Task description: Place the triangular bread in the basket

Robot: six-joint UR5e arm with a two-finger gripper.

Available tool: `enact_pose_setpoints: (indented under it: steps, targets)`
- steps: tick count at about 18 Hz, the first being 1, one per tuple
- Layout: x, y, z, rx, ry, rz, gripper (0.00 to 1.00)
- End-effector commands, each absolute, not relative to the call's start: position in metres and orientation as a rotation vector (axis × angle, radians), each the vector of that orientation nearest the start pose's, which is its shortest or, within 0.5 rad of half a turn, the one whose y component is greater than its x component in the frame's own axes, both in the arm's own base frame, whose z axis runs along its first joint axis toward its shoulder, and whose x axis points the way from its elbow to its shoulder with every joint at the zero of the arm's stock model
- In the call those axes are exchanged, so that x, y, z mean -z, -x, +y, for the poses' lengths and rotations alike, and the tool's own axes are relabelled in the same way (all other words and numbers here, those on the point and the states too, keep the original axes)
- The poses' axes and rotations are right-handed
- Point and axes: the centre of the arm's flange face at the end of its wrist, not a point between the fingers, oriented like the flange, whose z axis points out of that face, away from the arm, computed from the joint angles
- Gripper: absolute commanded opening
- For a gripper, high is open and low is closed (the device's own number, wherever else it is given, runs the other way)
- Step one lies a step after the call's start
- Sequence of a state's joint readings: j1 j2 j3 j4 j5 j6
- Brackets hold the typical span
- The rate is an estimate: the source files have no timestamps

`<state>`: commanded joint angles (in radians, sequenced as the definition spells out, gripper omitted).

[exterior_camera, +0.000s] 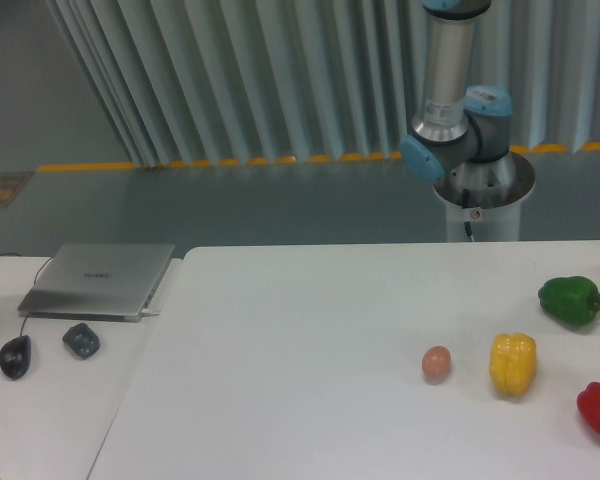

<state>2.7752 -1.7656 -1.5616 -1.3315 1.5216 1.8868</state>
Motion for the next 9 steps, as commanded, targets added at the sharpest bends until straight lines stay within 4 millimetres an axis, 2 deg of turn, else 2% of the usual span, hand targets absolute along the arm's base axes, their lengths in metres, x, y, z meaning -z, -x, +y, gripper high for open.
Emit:
enact_pose_setpoints:
  steps: [3,5,9]
  targets:
    - [-0.422,0.465,0.357,-0.105,2.886,1.11,1.0]
    - [-0.421,0.458,0.367,-0.105,2.877,1.142,1.0]
    - [-0.41,0.461,0.379,-0.084,2.899,1.193,1.0]
